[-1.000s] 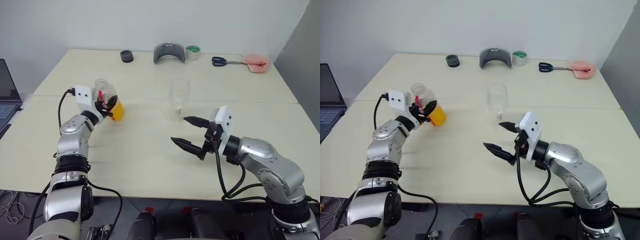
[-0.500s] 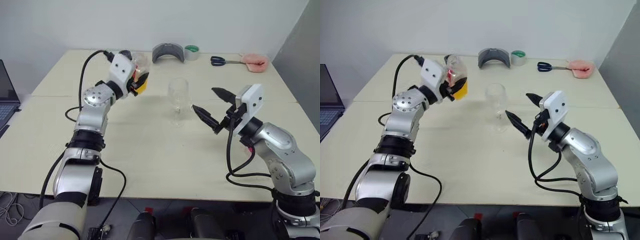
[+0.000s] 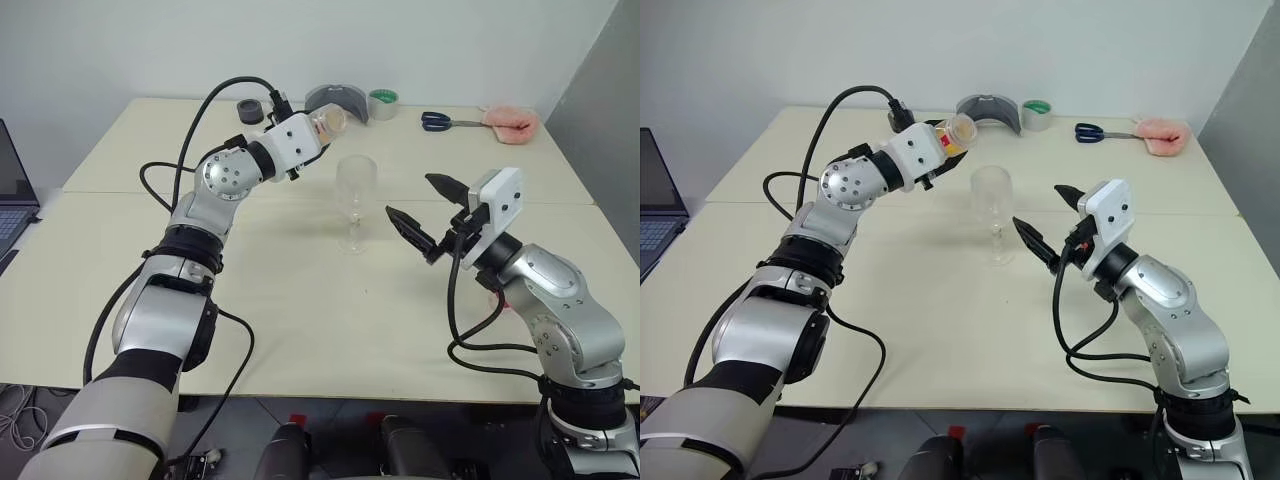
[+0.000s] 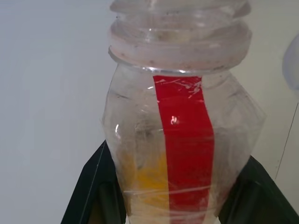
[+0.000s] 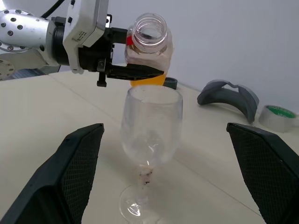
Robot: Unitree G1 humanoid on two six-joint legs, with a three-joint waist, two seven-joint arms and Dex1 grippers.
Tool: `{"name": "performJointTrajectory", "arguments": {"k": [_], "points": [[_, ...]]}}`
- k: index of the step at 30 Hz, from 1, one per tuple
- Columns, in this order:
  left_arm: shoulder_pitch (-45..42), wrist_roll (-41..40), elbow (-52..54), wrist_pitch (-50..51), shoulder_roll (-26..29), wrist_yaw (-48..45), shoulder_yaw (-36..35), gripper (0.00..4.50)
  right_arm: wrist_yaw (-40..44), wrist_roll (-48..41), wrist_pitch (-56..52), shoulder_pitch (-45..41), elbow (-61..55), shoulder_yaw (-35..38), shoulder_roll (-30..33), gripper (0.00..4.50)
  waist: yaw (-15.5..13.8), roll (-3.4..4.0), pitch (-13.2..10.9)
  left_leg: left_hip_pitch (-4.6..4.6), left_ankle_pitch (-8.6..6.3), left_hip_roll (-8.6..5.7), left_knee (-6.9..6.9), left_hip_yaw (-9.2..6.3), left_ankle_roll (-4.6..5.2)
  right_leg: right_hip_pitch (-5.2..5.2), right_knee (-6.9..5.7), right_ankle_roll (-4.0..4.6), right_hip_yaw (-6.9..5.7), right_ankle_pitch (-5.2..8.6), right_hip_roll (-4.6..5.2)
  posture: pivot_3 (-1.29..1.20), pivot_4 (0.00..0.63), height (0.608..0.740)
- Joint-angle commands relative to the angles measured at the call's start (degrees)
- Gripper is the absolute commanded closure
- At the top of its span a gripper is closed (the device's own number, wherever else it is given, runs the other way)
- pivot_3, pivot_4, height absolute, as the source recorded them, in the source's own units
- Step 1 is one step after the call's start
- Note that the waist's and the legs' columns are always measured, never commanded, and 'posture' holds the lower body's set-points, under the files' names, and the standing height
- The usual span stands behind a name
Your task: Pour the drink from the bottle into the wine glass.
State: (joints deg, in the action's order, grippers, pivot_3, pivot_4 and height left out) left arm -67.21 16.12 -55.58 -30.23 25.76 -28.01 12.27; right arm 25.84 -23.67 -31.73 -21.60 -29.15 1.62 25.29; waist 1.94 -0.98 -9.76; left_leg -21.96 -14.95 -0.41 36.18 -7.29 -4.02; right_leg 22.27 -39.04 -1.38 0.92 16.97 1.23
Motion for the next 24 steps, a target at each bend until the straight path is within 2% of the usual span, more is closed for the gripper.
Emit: {"name": "performJointTrajectory", "arguments": {"k": [1, 11, 24], "points": [[-4.1, 3.9, -1.5, -4.8, 1.5, 4.4, 1.5, 2.62, -0.4, 0.9, 1.3, 0.0, -1.3, 0.1, 0.1, 0.00, 0.0, 0.00, 0.0, 0.00, 0.00, 0.00, 0.00, -0.01, 0.00, 0.00, 0.00, 0.00, 0.00, 0.00, 0.00, 0.00, 0.150, 0.740], [-9.2, 14.4, -7.3, -10.7, 2.4, 14.8, 7.7, 2.62, -0.8, 1.7, -0.3, 0.4, -1.5, -1.2, -1.1, 0.00, 0.0, -0.03, 0.0, -0.02, 0.01, -0.01, 0.01, 0.01, -0.01, 0.01, -0.01, 0.00, 0.01, 0.00, 0.01, 0.00, 0.150, 0.740], [-12.7, 21.5, -11.1, -11.8, 3.2, 22.9, 11.9, 2.62, -0.5, 1.6, -1.5, 0.3, -1.8, -2.1, -1.1, 0.00, 0.0, -0.03, 0.0, -0.02, 0.01, -0.02, 0.02, 0.02, -0.01, 0.02, -0.03, 0.00, 0.00, 0.00, 0.01, 0.00, 0.150, 0.740]]}}
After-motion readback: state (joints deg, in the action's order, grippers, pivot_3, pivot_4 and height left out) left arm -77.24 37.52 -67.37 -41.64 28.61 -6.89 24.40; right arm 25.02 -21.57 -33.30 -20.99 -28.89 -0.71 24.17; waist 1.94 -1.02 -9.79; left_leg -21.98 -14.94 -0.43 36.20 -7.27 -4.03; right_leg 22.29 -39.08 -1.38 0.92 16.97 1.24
